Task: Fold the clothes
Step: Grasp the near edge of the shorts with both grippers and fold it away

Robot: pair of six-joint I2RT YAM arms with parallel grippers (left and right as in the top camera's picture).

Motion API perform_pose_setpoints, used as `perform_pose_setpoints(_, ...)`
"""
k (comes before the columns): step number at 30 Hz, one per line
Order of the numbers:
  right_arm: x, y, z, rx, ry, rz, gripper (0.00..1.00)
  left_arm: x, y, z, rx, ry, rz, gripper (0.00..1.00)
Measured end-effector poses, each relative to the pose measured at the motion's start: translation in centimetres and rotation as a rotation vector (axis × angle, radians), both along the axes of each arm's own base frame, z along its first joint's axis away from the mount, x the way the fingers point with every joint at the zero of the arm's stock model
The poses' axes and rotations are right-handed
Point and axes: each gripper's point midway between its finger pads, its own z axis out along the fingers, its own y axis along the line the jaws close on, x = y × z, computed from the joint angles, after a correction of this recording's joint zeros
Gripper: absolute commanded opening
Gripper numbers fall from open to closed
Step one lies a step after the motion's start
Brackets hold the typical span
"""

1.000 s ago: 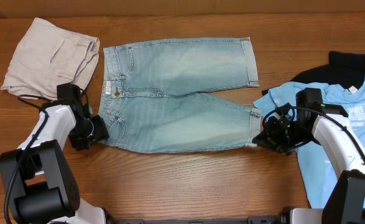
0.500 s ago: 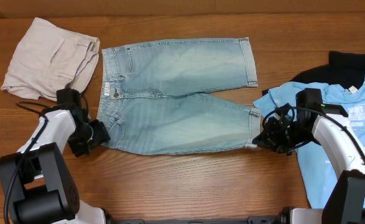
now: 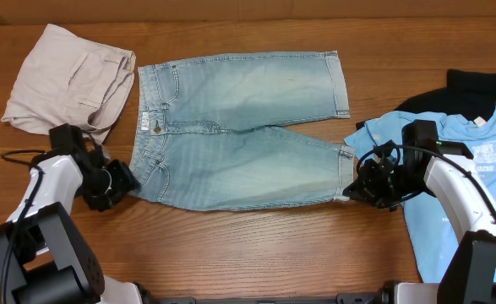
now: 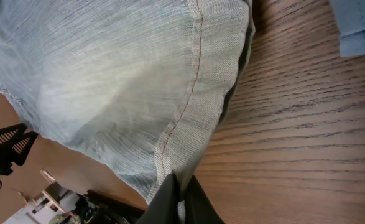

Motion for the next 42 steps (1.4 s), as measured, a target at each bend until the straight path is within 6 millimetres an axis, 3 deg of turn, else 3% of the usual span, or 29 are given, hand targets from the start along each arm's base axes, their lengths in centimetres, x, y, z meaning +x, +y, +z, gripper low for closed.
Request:
perform_pose_setpoints(8, 0.1, 0.0, 0.0, -0.001, -0.003, 0.0, 0.04, 0.1, 0.9, 0.2, 0.012, -0.028, -0.01, 0.65)
perform_pose_setpoints(12, 0.2, 0.0, 0.0, -0.001, -0.007, 0.0, 0.04, 0.3, 1.0, -0.9, 0.033, -0.07, -0.019, 0.49)
perform_pose_setpoints(16, 0.2, 0.0, 0.0, -0.001, -0.007, 0.0, 0.04, 0.2, 0.9, -1.3, 0.038, -0.087, -0.022, 0.42)
perform_pose_setpoints(22, 0.1, -0.1, 0.0, -0.008, -0.005, 0.0, 0.04, -0.2, 0.6, -1.5, 0.027, -0.083, -0.026, 0.04)
perform_pose_setpoints(26, -0.5, -0.4, -0.2, -0.029, 0.023, 0.004, 0.04, -0.4, 0.3, -1.4, 0.013, -0.074, -0.024, 0.04)
perform_pose_setpoints(29, -1.1, -0.7, 0.2, -0.047, 0.053, 0.013, 0.04, -1.9, -0.1, -1.4, -0.01, -0.012, -0.017, 0.04)
perform_pose_setpoints(32, -1.0, -1.0, 1.4, -0.067, 0.051, 0.019, 0.04, -4.1, -0.1, -0.9, -0.042, 0.089, 0.018, 0.04)
perform_pose_setpoints(35, -0.6, -1.1, 3.9, -0.085, 0.004, 0.026, 0.04, -5.1, 0.7, 1.0, -0.076, 0.153, 0.067, 0.04)
perform_pose_setpoints(39, 0.3, -0.8, 8.5, -0.085, -0.112, 0.033, 0.04, -3.6, 2.5, 5.5, -0.081, 0.137, 0.105, 0.04)
perform_pose_setpoints(42, 1.2, -0.5, 10.9, -0.077, -0.195, 0.033, 0.04, -1.8, 3.1, 8.3, -0.066, 0.077, 0.102, 0.04)
